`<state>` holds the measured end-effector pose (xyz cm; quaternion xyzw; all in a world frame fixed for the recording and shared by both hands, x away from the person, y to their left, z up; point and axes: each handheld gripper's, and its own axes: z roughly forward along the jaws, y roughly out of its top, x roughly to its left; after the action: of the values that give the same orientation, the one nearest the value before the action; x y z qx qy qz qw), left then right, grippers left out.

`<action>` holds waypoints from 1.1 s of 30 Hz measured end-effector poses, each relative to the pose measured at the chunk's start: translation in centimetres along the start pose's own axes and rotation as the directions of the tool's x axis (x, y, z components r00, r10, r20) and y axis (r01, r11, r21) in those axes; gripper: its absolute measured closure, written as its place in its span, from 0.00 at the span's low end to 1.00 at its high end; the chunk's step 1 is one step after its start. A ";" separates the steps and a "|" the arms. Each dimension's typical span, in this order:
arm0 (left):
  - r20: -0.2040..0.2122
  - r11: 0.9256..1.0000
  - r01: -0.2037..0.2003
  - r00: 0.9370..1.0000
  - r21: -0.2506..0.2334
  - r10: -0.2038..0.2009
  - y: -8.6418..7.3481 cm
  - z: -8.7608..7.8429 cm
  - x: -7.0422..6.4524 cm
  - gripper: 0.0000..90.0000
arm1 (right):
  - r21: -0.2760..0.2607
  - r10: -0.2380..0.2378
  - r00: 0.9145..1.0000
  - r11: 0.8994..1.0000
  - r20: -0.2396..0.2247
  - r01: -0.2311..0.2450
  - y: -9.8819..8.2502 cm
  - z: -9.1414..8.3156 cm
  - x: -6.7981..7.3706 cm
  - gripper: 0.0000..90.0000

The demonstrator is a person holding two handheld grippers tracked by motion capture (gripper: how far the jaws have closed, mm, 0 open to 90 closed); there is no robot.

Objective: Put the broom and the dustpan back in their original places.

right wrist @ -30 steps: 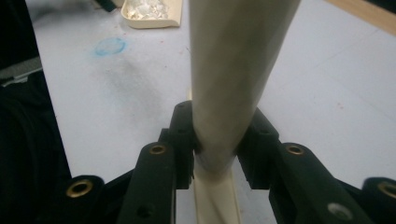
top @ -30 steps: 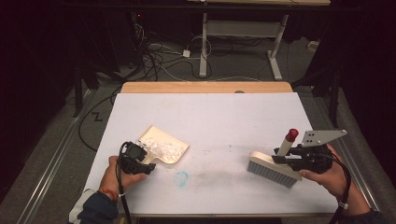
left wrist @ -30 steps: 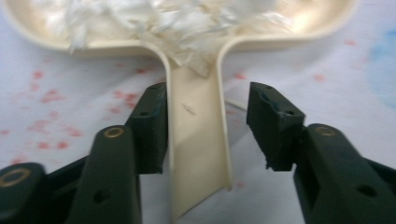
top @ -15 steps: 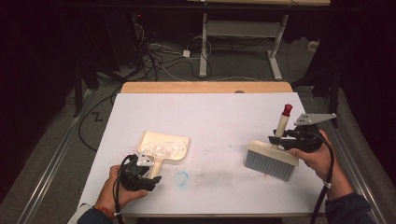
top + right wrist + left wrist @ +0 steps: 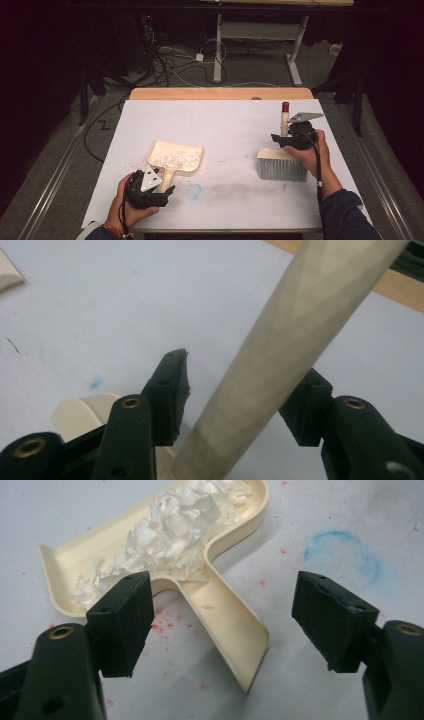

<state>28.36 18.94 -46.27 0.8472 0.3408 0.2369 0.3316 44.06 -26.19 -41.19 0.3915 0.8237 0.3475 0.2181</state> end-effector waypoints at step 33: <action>-0.037 0.995 -0.064 0.997 -0.077 0.061 0.2 0.4 -0.9 0.24 | -0.338 -0.082 0.990 0.934 0.114 0.116 -0.3 -5.8 4.6 0.36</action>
<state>28.12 17.97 -46.53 0.8398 0.3103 0.2747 0.3508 37.47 -25.01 -38.00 0.3220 0.7573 0.4551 0.3403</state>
